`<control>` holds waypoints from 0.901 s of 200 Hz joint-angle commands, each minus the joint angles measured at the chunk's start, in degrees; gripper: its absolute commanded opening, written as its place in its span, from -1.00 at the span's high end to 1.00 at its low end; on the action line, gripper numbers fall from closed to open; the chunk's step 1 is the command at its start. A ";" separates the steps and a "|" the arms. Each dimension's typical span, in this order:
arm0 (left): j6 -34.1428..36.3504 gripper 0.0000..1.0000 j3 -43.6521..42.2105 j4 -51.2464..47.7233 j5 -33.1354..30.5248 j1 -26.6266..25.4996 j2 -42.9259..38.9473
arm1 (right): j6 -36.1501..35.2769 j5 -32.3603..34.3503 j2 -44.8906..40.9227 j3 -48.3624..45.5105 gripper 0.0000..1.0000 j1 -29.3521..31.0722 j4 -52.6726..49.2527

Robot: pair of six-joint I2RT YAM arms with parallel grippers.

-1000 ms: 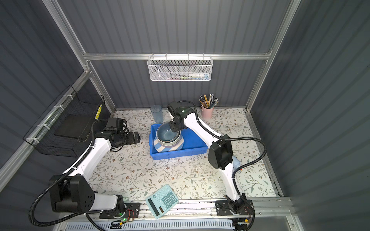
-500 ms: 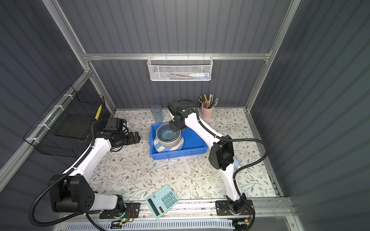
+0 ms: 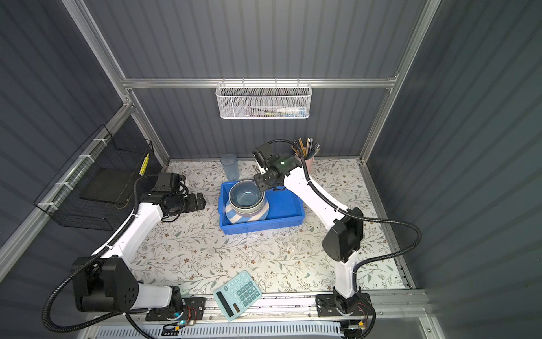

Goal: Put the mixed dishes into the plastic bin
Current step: 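Open the right gripper and draw it back beside the bin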

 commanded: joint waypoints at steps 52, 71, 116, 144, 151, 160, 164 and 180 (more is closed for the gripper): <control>-0.53 -0.98 -0.51 -0.17 1.12 0.50 -0.10 | 5.71 -0.33 -14.52 -21.77 -0.42 -4.80 5.05; -0.54 -0.98 -0.53 -0.08 1.21 0.58 0.08 | 7.19 -2.06 -18.10 -26.72 -0.43 -7.17 6.64; -0.87 -0.89 -0.38 0.01 0.57 0.58 0.00 | 9.99 -5.95 -25.10 -35.57 -0.45 -11.63 10.91; -2.90 -0.87 -0.50 0.45 -3.25 0.58 -0.89 | 9.91 -6.03 -26.41 -37.13 -0.46 -12.06 10.82; -3.34 -0.85 -0.21 0.38 -4.60 0.54 -0.66 | 9.91 -6.25 -26.72 -37.52 -0.46 -12.04 10.93; -3.70 -0.80 0.70 -0.11 -6.42 0.58 -0.04 | 9.98 -6.37 -27.05 -38.16 -0.46 -12.03 11.26; -3.75 -0.77 1.26 -0.50 -7.15 0.58 0.34 | 10.00 -6.47 -27.26 -38.42 -0.46 -12.01 11.55; -3.29 -0.69 4.37 -1.93 -9.58 0.58 2.56 | 10.22 -6.94 -27.87 -39.72 -0.46 -12.10 12.79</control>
